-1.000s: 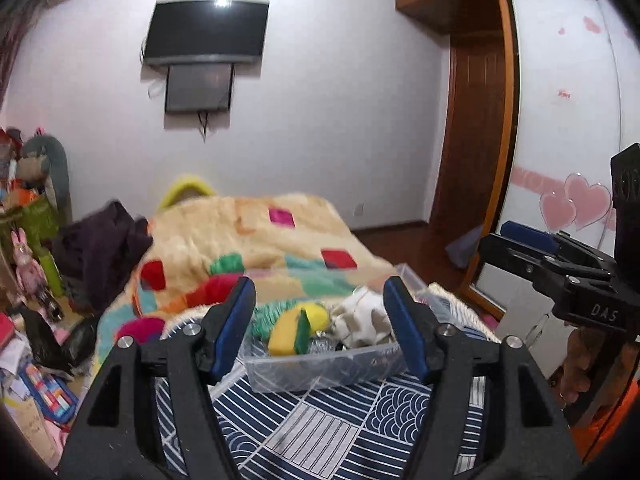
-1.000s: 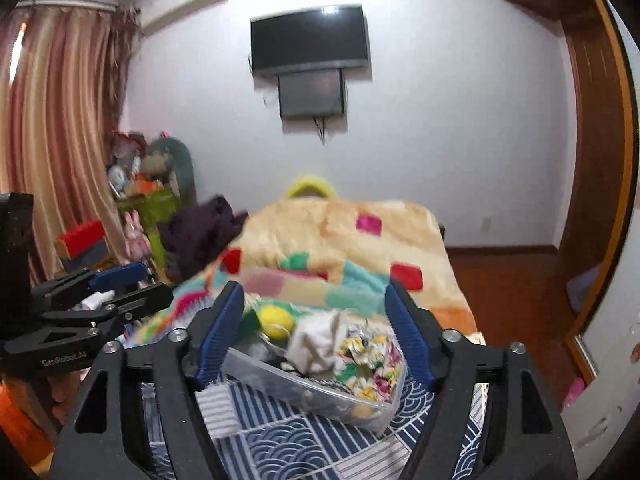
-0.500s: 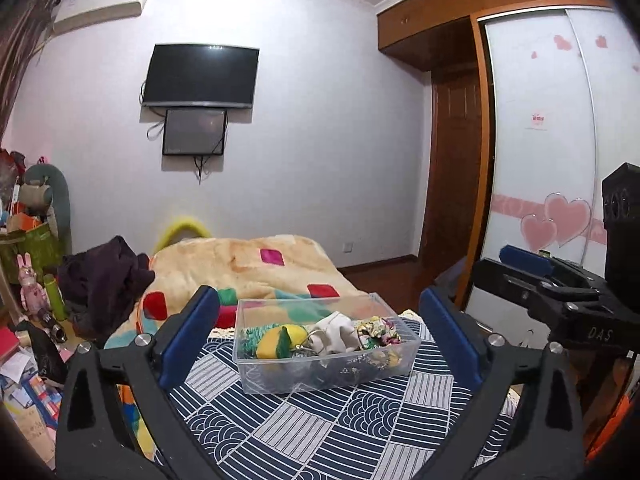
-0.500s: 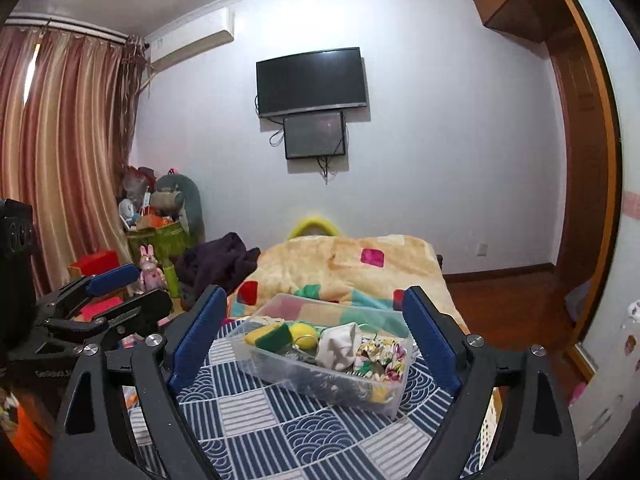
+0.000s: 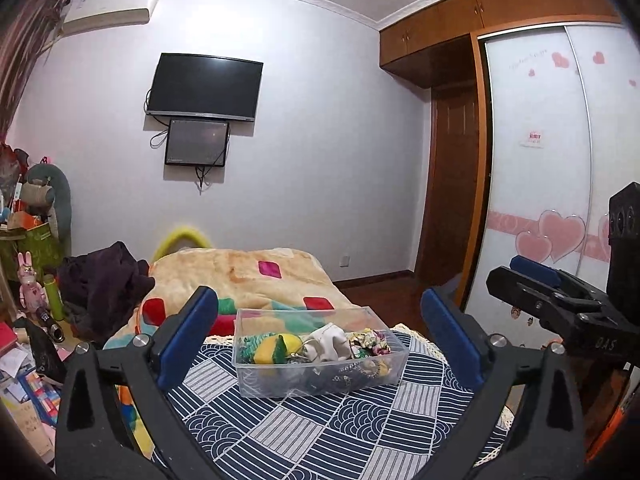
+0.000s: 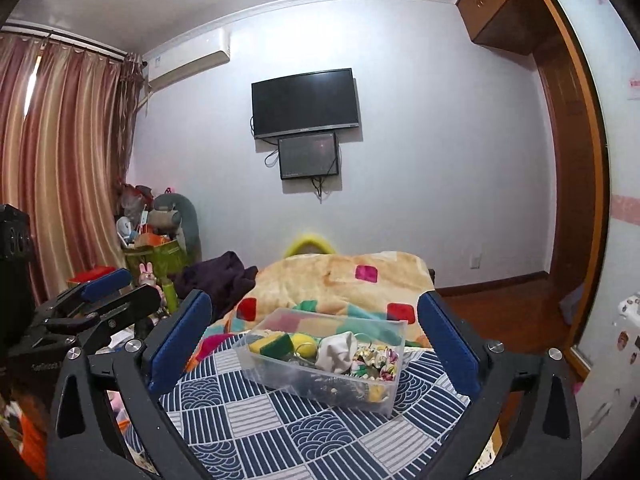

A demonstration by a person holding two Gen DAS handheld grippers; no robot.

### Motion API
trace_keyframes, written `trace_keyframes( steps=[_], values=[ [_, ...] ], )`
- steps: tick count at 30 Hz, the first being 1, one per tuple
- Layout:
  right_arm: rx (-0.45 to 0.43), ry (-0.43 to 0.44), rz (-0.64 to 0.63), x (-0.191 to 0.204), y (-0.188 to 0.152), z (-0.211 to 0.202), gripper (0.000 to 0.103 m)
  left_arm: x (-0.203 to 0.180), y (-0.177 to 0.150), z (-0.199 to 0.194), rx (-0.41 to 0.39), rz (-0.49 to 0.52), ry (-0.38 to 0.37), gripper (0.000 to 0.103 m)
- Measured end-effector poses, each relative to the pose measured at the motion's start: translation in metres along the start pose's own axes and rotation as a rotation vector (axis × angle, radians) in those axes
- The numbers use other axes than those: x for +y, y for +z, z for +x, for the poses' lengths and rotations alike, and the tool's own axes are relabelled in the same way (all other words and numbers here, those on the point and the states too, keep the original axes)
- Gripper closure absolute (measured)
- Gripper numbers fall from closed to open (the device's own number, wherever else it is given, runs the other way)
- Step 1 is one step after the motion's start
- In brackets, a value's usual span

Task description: Organize soft objects

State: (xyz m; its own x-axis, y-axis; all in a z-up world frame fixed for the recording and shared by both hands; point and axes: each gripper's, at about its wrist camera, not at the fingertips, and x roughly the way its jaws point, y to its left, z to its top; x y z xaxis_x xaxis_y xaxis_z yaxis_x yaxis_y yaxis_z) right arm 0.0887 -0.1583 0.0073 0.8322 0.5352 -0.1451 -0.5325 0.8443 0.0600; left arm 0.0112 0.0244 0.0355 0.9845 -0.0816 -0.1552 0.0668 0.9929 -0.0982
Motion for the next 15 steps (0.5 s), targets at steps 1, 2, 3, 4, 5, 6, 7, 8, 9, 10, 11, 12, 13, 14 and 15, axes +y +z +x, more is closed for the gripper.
trace_keyframes(
  steps=[1,2,3,4,5,6,7,8,9,10,11,12,13,14,15],
  values=[
    [-0.001,0.0,-0.002,0.0005,-0.0007,-0.0001,0.0,0.0001,-0.0008,0.0009,0.002,0.001,0.001,0.0],
    [-0.002,-0.002,-0.004,0.0008,-0.0015,0.0003,0.0,0.0005,-0.0016,0.0024,0.004,0.002,0.002,0.0],
    [-0.003,-0.004,-0.005,0.0009,-0.0016,0.0008,0.0,-0.0002,-0.0022,0.0023,0.004,0.003,0.004,0.0],
    [-0.003,-0.003,-0.004,0.0009,-0.0022,0.0002,0.0,-0.0001,-0.0024,0.0025,0.004,0.005,0.005,0.0],
    [-0.003,-0.003,-0.003,0.0008,-0.0022,0.0002,0.0,-0.0003,-0.0025,0.0025,0.004,0.006,0.007,0.0],
    [-0.004,-0.003,0.0,0.0004,-0.0022,0.0001,0.0,-0.0004,-0.0026,0.0024,0.004,0.006,0.008,0.0],
    [-0.004,-0.003,0.002,0.0002,-0.0027,-0.0011,0.0,-0.0002,-0.003,0.003,0.005,0.006,0.008,0.0],
    [-0.004,-0.003,0.004,0.0007,-0.0032,-0.0026,0.0,-0.0003,-0.003,0.0035,0.007,0.006,0.008,0.0],
    [-0.004,-0.004,0.005,0.0006,-0.003,-0.0026,0.0,-0.0002,-0.003,0.0038,0.008,0.006,0.008,0.0],
    [-0.004,-0.005,0.006,0.0006,-0.0032,-0.0027,0.0,-0.0003,-0.0035,0.0039,0.01,0.006,0.009,0.0],
    [-0.003,-0.004,0.008,0.0004,-0.0032,-0.003,0.0,-0.0005,-0.0038,0.0041,0.011,0.007,0.011,0.0],
    [-0.001,-0.004,0.009,0.0004,-0.003,-0.0031,0.0,-0.0006,-0.0041,0.0042,0.012,0.008,0.012,0.0],
    [-0.001,-0.005,0.009,0.0004,-0.003,-0.0033,0.0,-0.001,-0.0042,0.0046,0.011,0.009,0.014,0.0],
    [-0.002,-0.005,0.009,0.0004,-0.0031,-0.0033,0.0,-0.0013,-0.0045,0.0049,0.011,0.011,0.017,0.0],
    [-0.002,-0.004,0.009,0.0003,-0.0029,-0.0034,0.0,-0.0015,-0.0045,0.0059,0.012,0.012,0.018,0.0]
  ],
)
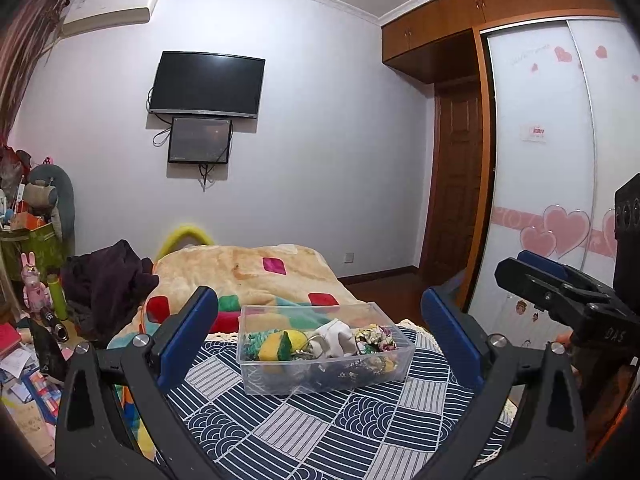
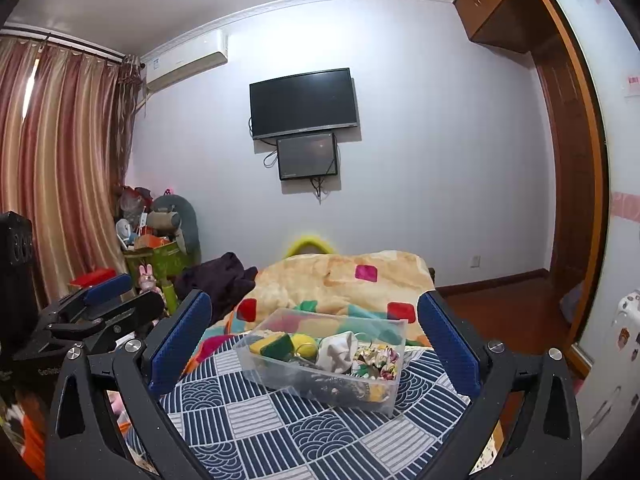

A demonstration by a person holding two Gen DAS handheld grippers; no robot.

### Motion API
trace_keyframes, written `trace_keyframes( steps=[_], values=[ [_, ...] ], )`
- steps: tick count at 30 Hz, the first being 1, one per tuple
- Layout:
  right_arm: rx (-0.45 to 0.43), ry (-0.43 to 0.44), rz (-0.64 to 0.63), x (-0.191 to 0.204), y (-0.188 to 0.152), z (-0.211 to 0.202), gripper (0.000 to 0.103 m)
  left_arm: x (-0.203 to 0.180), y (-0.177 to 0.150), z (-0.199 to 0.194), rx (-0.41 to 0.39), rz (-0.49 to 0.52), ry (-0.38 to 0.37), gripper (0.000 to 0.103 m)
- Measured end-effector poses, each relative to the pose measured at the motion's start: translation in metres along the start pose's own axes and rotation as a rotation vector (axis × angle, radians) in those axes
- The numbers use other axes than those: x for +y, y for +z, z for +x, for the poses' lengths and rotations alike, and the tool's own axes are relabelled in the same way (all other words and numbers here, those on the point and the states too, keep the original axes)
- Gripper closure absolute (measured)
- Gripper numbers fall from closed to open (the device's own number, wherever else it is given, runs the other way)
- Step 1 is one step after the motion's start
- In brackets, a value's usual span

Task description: Organize soft objects

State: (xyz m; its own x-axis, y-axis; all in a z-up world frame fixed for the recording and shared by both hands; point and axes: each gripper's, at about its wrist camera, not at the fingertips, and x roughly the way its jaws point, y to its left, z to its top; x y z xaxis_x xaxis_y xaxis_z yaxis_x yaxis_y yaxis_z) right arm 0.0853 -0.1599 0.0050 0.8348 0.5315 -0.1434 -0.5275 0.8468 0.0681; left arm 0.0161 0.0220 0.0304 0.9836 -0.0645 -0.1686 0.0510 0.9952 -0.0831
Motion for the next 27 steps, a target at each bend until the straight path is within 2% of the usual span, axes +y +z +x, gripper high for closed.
trace_keyframes(
  steps=[27],
  values=[
    [-0.002,-0.001,0.003,0.0044,0.0012,-0.0028,0.0,-0.0019,0.002,-0.0044,-0.007,0.017,-0.008,0.0]
  ],
)
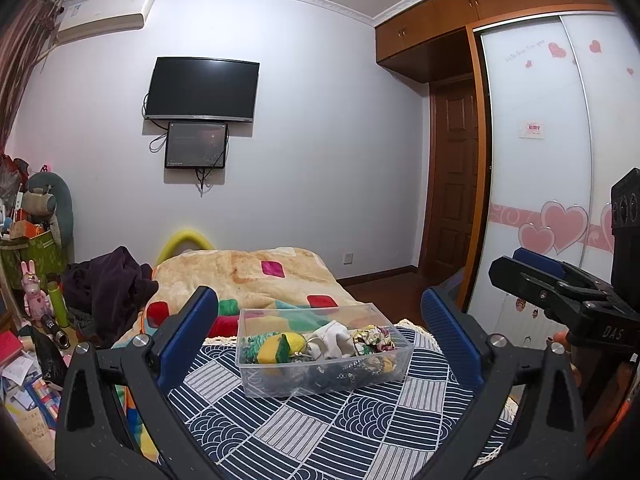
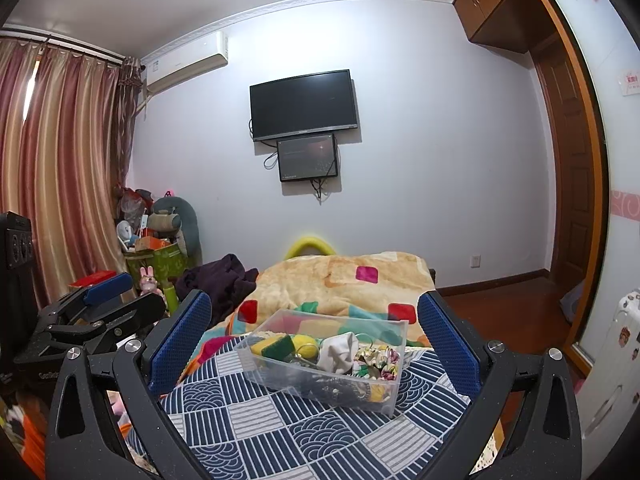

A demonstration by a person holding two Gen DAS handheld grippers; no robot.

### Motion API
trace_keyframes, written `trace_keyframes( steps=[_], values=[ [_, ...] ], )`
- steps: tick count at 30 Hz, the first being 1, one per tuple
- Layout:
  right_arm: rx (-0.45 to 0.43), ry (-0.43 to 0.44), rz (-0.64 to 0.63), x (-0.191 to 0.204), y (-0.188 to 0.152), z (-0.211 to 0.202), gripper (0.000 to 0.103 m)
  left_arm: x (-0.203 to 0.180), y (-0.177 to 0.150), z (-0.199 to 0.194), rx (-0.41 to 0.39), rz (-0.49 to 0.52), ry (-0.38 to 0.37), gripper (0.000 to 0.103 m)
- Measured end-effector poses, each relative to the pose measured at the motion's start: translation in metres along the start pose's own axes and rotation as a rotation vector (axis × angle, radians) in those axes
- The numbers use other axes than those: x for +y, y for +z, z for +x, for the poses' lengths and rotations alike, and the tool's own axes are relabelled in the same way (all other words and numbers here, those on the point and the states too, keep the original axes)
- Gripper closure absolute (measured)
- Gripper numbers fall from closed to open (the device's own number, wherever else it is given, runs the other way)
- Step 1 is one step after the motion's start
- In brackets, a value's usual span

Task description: Organize soft objects

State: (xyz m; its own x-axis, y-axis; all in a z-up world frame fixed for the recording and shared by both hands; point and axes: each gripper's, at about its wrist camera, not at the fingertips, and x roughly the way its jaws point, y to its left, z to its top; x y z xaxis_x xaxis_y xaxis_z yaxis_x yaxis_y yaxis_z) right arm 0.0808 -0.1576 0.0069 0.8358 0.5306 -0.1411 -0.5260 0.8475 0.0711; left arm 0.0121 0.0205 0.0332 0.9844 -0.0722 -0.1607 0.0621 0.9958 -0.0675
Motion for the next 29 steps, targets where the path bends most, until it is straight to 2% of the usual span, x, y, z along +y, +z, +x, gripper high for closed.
trace_keyframes(
  steps=[12,29],
  values=[
    [-0.002,0.0,-0.001,0.0021,0.0024,-0.0016,0.0,0.0048,-0.0004,0.0013,0.023,-0.023,-0.023,0.0],
    [0.014,0.007,-0.004,0.0054,-0.0007,0.0021,0.0,0.006,-0.002,0.0034,0.024,-0.033,-0.004,0.0]
  ],
)
